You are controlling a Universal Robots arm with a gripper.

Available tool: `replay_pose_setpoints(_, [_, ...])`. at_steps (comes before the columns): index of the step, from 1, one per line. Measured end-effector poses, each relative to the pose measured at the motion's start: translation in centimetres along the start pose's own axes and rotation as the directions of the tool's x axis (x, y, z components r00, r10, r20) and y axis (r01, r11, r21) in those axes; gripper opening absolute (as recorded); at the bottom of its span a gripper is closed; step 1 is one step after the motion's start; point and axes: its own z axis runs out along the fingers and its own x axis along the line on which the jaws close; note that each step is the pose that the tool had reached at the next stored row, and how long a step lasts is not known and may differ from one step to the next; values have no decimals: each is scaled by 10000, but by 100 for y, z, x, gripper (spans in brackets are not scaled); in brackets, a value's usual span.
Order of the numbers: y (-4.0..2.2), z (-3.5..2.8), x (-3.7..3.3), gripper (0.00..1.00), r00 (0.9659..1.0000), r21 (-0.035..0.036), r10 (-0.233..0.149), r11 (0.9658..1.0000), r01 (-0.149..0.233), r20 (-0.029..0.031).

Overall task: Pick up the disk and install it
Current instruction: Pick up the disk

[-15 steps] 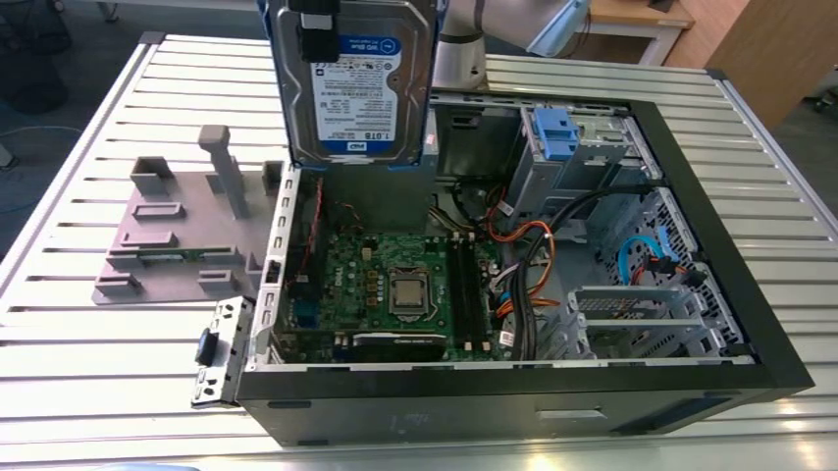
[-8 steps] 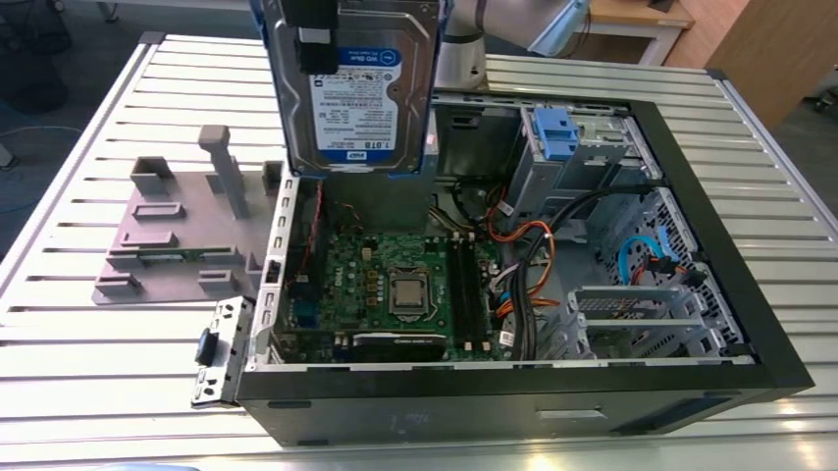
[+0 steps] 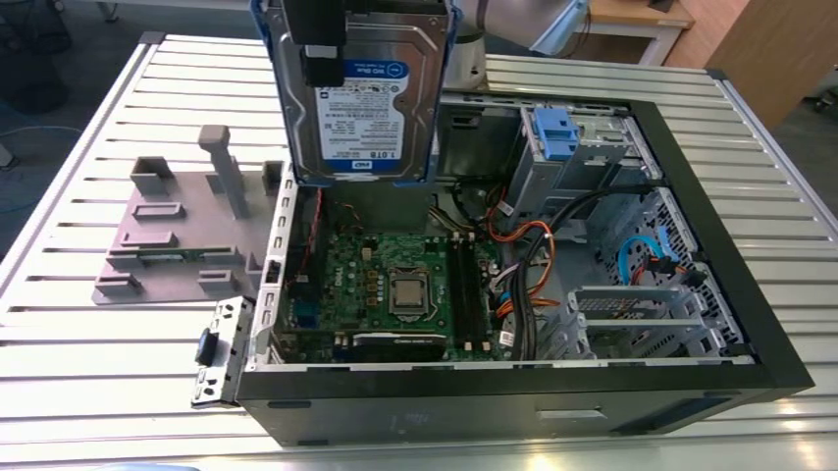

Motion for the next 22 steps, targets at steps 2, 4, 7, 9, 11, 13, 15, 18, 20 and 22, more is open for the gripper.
replay_pose_setpoints(2, [-32, 1, 18, 37, 10000, -6, 0, 10000, 0, 5])
replay_pose_setpoints(4, [-68, 2, 35, 37, 10000, -15, 0, 10000, 0, 5])
replay_pose_setpoints(7, [-118, 2, 58, 37, 10000, -25, 1, 10000, -1, 7])
replay_pose_setpoints(9, [-145, 4, 70, 37, 10000, -28, 2, 10000, -2, 9])
replay_pose_setpoints(11, [-177, 4, 91, 37, 10000, -33, 1, 10000, -1, 8])
replay_pose_setpoints(13, [-195, 5, 105, 37, 10000, -33, 1, 10000, -1, 10])
replay_pose_setpoints(15, [-207, 5, 116, 37, 10000, -35, 1, 10000, -1, 9])
replay_pose_setpoints(18, [-220, 5, 124, 37, 10000, -35, 1, 10000, -1, 9])
replay_pose_setpoints(20, [-230, 5, 128, 37, 10000, -35, 1, 10000, -1, 9])
replay_pose_setpoints(22, [-241, 5, 132, 37, 10000, -35, 1, 10000, -1, 9])
